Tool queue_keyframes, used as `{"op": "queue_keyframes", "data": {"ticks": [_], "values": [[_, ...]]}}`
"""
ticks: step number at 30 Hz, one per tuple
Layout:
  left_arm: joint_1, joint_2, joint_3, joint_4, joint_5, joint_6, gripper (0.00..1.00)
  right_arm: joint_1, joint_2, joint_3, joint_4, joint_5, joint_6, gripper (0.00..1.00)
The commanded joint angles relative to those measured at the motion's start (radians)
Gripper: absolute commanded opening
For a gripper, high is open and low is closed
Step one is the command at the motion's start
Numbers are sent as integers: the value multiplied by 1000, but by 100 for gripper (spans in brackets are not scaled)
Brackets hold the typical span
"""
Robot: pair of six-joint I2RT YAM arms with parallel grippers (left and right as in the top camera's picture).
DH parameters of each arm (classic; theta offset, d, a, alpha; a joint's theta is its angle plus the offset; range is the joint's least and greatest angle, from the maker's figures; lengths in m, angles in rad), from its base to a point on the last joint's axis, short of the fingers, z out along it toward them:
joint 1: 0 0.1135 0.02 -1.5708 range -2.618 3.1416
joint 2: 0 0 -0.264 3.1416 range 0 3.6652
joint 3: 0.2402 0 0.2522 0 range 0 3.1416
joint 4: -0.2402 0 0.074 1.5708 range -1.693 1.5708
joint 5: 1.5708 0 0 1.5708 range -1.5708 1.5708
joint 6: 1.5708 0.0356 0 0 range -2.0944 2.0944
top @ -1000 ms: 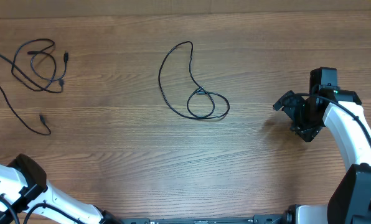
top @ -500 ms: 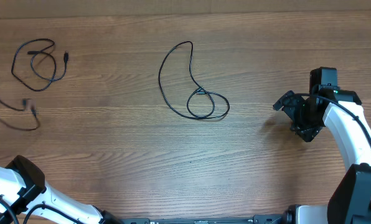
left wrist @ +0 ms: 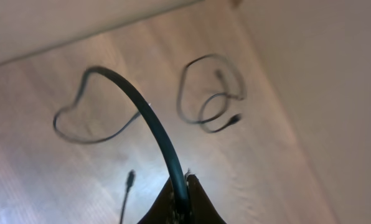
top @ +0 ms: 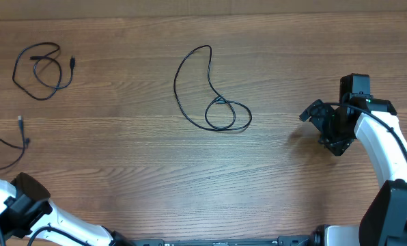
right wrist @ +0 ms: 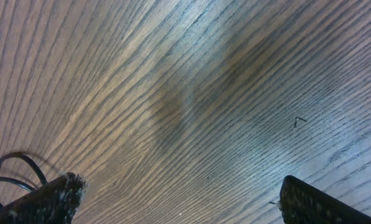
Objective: Untangle cables
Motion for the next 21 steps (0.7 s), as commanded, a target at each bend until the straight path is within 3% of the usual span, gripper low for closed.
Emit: {"op": "queue_keyframes", "data": {"ticks": [1,9,21], "values": [[5,-27,-89,1,-92,30,4,-6,2,-6,2,14,-3,100],[5,-26,-346,2,-180,-95,4,-6,2,-6,2,14,-3,100],[3,-21,-715,103,-174,-89,4,-6,2,-6,2,14,-3,100]]}}
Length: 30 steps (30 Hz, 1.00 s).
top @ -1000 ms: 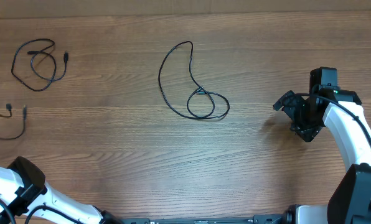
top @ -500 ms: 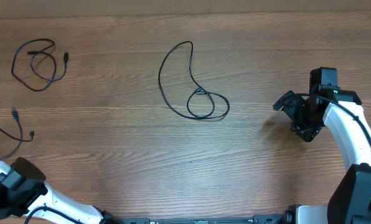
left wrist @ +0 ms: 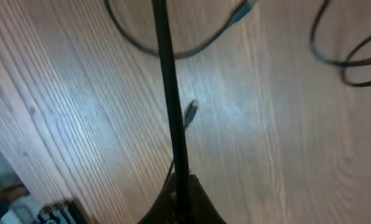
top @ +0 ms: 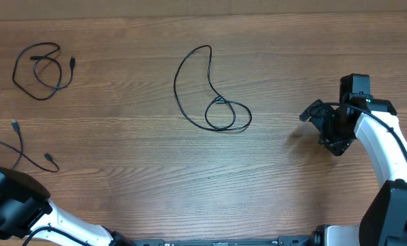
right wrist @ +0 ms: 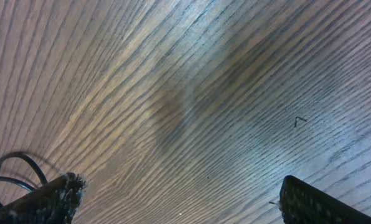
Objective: Untangle cables
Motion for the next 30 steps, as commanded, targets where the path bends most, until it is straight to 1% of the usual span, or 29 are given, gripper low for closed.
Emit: {"op": "queue_keyframes", "data": {"ticks": [1,3,6,8,11,14,20,22,27,30], "values": [[3,-19,-110,22,-12,-18,4,-6,2,-6,3,14,-3,100],[3,-19,-164,35,-36,-23,4,-6,2,-6,3,14,-3,100],[3,-19,-245,49,-130,-93,4,-6,2,-6,3,14,-3,100],[3,-19,-300,73,-175,-108,4,-6,2,-6,3,14,-3,100],[3,-19,-376,122,-172,-107,4,-6,2,-6,3,14,-3,100],[-8,-19,-489,207,-178,-104,4,-6,2,-6,3,14,-3,100],[-42,-19,-594,327,-179,-104,4,-6,2,-6,3,14,-3,100],[-59,-19,-620,369,-179,-103,4,-6,2,-6,3,14,-3,100],[-117,-19,-653,476,-180,-34,4,-6,2,-6,3,14,-3,100],[-148,-19,-653,512,-184,-14,4,-6,2,-6,3,14,-3,100]]}}
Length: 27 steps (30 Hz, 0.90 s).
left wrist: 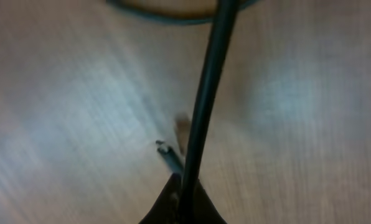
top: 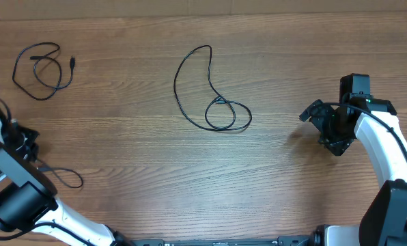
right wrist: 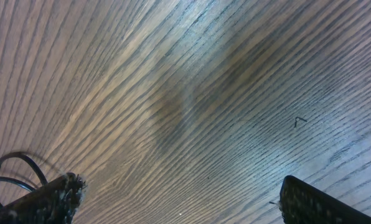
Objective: Untangle cables
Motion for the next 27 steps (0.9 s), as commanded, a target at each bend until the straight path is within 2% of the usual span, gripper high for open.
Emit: {"op": "queue_keyframes", "data": {"ticks": [1,11,23,27], "values": [[-42,-18,-13,34,-27,45,4,-6,2,-6,2,14,-3,100],[-139,-15,-31,114,-102,72,4,-6,2,-6,2,14,-3,100],[-153,-15,-171,240,-126,77,4,-6,2,-6,2,14,-3,100],[-153,-15,-178,257,-126,168,4,-6,2,-6,2,14,-3,100]]}}
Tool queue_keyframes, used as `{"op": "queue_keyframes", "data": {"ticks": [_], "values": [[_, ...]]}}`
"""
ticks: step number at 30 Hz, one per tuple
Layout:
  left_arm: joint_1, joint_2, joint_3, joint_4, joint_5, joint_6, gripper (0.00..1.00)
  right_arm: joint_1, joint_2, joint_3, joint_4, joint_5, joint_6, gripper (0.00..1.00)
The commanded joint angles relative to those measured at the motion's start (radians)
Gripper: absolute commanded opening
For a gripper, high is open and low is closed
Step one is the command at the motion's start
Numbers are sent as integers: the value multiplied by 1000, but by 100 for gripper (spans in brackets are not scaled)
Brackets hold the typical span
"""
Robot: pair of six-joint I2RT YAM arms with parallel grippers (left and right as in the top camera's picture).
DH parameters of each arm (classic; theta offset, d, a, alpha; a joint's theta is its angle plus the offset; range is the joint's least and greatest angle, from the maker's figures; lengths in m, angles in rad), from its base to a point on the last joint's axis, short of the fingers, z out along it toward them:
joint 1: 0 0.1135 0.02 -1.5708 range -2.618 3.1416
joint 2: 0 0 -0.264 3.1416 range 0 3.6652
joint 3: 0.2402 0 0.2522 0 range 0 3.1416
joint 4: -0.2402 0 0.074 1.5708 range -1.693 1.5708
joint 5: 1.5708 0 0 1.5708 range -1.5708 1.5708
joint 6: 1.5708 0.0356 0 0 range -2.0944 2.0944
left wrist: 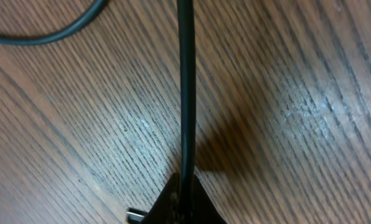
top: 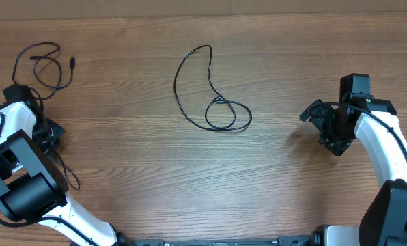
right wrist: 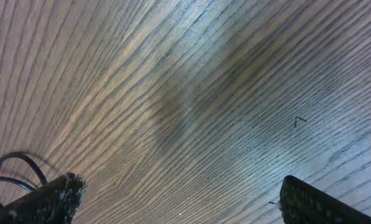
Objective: Untangle cables
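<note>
Three black cables are on the wooden table. A small coil [top: 43, 65] lies at the far left. A large loop with a knot-like ring [top: 214, 102] lies in the middle. My left gripper [top: 48, 133], just below the coil, is shut on the third cable [left wrist: 184, 93], which trails toward the front [top: 63, 167]. In the left wrist view my left gripper [left wrist: 182, 202] is low over the wood, with a connector tip [left wrist: 134, 216] beside it. My right gripper [top: 321, 126] stands open at the right, nothing between its fingers [right wrist: 51, 198].
The table's far edge [top: 203, 17] runs along the top of the overhead view. A bit of the middle cable [right wrist: 11, 163] shows at the lower left of the right wrist view. Bare wood [top: 278, 184] separates the middle loop from the right arm.
My left gripper has moved from the table's left edge to just below the small coil, closer to the wood, still holding its cable. The right arm has not moved.
My left gripper was at the front-left corner, shut on a cable lying by the left edge. The cable then lay shifted right, its ends free. Later the gripper was at the left edge with the cable looped in front; now it is below the coil.
</note>
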Motion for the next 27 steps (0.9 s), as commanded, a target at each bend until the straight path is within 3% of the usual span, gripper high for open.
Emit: {"op": "queue_keyframes", "data": {"ticks": [1,9,15,27], "values": [[0,-15,-2,6,-21,97,5,-5,2,-6,2,14,-3,100],[-1,-15,170,-127,-208,132,4,-5,2,-6,2,14,-3,100],[-1,-15,227,-119,-211,129,4,-5,2,-6,2,14,-3,100],[-5,-15,196,78,81,222,4,-5,2,-6,2,14,-3,100]]}}
